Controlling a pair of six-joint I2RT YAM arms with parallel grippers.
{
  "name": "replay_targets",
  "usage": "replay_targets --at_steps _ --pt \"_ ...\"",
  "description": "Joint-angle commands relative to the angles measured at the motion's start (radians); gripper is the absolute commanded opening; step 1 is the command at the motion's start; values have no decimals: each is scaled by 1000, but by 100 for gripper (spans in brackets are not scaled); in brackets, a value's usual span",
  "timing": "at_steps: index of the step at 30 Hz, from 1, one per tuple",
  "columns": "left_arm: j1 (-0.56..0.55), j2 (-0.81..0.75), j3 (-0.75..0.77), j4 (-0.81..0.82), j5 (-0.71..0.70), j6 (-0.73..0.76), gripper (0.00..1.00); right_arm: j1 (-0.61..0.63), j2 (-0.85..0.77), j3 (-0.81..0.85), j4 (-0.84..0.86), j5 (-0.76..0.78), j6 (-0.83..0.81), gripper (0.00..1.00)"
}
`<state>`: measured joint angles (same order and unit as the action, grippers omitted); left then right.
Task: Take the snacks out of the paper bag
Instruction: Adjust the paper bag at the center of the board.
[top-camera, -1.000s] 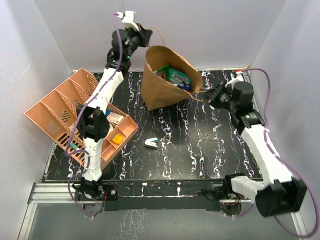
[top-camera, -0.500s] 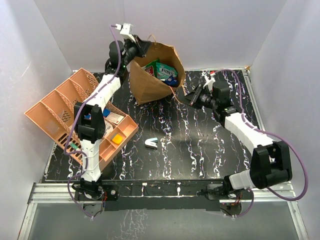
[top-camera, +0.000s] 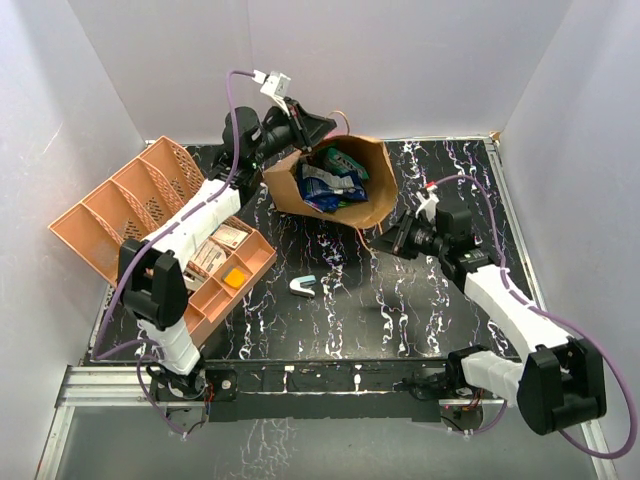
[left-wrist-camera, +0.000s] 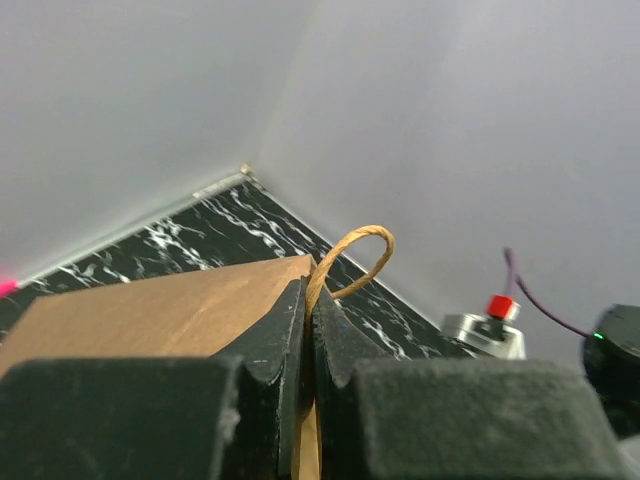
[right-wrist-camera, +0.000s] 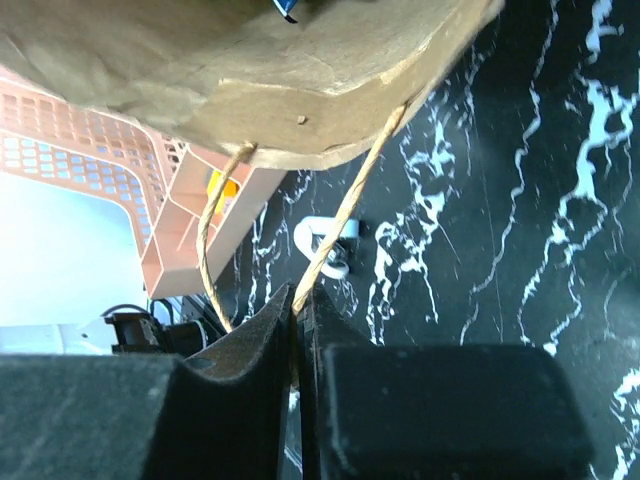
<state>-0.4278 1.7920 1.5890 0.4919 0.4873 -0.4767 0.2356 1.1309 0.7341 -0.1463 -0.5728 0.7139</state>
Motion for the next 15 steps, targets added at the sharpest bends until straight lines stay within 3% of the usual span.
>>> replay_targets --at_steps 1,9,15 --pt "-28 -129 -104 -19 37 -26 0 5 -96 -85 -24 9 -6 10" --pt "-60 -288 -295 -36 64 -11 0 11 -194 -203 -1 18 23 11" --pt "-60 -340 -379 -39 65 24 0 107 -215 -221 24 74 58 12"
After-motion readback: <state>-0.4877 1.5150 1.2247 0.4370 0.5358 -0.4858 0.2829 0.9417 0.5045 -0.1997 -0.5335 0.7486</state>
